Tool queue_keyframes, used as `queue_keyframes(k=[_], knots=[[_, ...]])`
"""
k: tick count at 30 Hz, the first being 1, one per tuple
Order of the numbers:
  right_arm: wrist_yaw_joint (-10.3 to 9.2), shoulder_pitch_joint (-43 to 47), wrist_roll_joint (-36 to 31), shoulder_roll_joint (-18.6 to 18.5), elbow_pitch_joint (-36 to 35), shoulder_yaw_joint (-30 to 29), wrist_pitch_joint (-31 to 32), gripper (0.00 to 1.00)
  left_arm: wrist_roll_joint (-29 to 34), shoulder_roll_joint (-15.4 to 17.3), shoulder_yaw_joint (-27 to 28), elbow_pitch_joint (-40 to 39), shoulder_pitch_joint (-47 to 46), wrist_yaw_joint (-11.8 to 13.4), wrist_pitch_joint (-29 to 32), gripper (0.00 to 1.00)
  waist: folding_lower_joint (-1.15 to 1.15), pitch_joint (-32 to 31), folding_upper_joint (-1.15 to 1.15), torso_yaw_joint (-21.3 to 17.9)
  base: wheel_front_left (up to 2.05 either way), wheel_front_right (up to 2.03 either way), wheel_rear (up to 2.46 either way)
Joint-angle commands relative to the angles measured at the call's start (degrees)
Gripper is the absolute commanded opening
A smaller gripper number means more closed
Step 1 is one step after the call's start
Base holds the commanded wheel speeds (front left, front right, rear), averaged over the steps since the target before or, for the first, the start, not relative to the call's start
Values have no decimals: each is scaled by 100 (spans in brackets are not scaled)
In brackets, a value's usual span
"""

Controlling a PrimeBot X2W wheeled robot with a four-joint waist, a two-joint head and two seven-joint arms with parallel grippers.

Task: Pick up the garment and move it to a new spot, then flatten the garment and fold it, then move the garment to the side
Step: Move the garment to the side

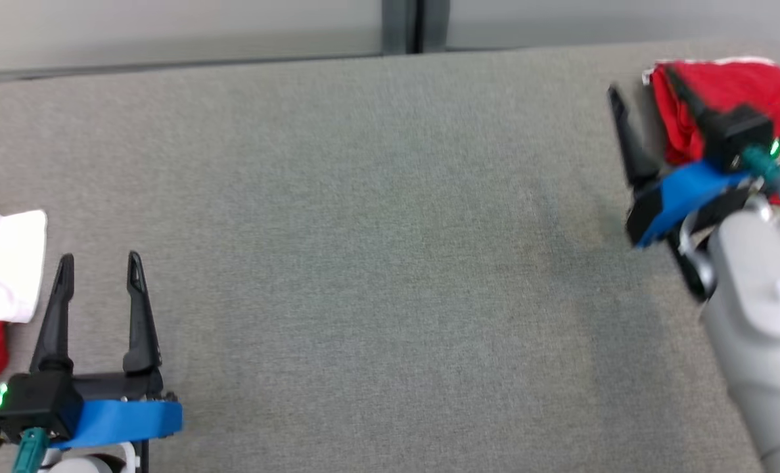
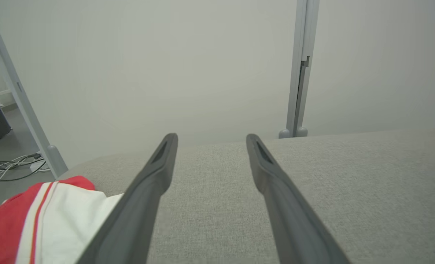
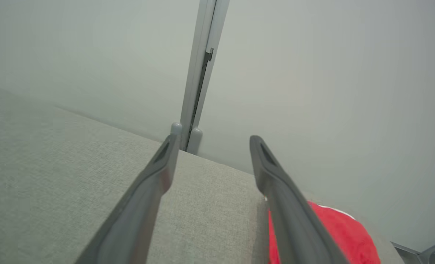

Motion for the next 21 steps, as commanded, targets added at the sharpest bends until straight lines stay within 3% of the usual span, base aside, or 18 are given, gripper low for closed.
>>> queue_keyframes(k=[1,21], knots=[[-1,366,70,100,-180,-81,-31,100,-14,-46,37,56,77,19,-15,100,1,-140,1,1,0,0,0],[-1,3912,65,1088,-1906,-1267,-32,100,-77,-278,54,1031,676,-40,-15,100,1,-1280,1,251,0,0,0]])
